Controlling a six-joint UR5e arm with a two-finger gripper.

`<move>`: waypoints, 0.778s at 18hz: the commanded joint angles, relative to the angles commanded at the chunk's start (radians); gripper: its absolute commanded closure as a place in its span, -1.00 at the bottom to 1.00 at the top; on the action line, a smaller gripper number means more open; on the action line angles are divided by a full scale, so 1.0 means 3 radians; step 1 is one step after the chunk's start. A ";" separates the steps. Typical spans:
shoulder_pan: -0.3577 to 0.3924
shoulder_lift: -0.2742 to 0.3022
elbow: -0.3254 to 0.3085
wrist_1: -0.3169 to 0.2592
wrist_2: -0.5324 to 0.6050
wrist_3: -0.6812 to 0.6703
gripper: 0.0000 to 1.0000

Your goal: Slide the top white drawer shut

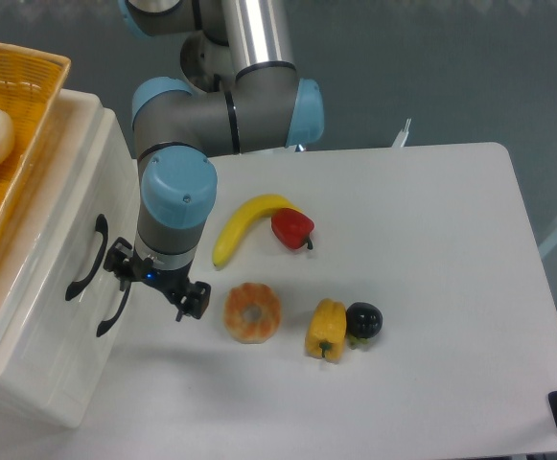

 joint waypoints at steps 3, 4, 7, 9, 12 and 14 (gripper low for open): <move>0.0062 0.0118 0.0036 0.0000 0.0137 0.0224 -1.00; 0.0067 0.0149 0.0056 0.0000 0.0265 0.0377 -1.00; 0.0098 0.0205 0.0051 -0.0005 0.0419 0.0894 -1.00; 0.0174 0.0261 0.0066 -0.0005 0.0419 0.1094 -1.00; 0.0281 0.0328 0.0061 0.0000 0.0480 0.1181 -1.00; 0.0368 0.0379 0.0056 0.0000 0.0771 0.1451 -1.00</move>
